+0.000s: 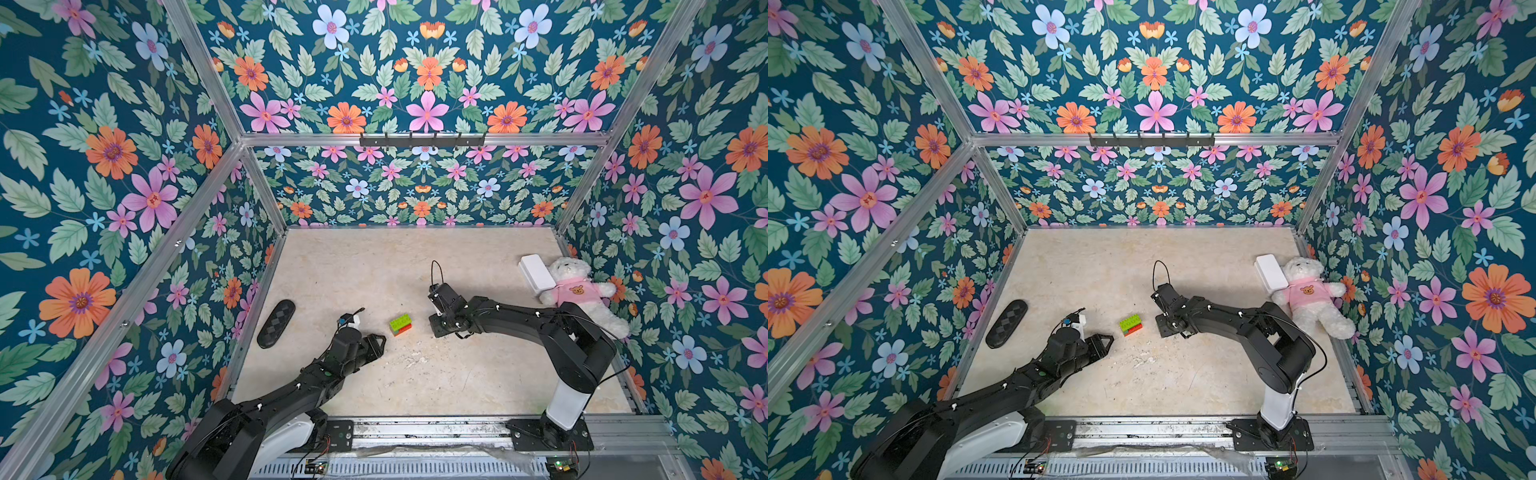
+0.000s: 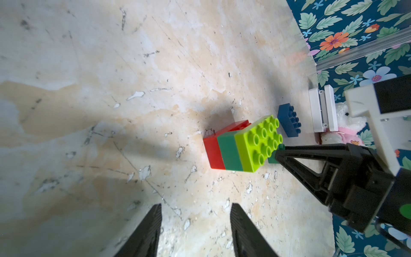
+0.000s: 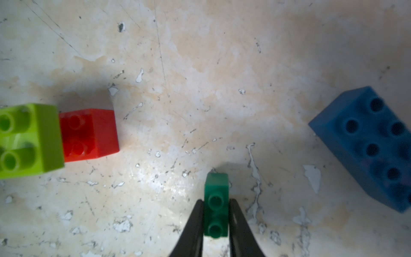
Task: Assemble the number 5 with lego
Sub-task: Pick up the lego brick from the center of the board.
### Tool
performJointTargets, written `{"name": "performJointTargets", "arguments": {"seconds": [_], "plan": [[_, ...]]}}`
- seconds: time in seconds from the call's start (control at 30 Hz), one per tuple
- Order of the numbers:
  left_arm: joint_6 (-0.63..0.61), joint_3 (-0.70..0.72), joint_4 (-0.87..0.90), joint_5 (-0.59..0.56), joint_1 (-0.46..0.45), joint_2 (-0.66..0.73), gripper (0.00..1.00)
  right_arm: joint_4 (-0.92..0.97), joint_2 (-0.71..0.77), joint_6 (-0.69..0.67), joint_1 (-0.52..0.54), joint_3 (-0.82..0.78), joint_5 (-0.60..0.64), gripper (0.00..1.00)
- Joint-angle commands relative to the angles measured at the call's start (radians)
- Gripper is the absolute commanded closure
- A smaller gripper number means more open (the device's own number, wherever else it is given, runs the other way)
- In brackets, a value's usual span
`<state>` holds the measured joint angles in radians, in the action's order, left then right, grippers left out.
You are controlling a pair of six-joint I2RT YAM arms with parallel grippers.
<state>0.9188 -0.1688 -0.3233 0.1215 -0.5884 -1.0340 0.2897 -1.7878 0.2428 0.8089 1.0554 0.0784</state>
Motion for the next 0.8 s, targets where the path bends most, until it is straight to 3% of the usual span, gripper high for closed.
{"name": "performJointTargets", "arguments": {"seconds": [0.0, 0.77], "plan": [[0.004, 0.002, -0.014, -0.011, 0.001, 0.004, 0.46, 0.013, -0.002, 0.010, 0.001, 0.005, 0.014, 0.79], [0.008, 0.004, -0.003, -0.007, 0.001, 0.032, 0.47, 0.026, -0.005, 0.013, 0.009, 0.000, 0.026, 0.87]]}}
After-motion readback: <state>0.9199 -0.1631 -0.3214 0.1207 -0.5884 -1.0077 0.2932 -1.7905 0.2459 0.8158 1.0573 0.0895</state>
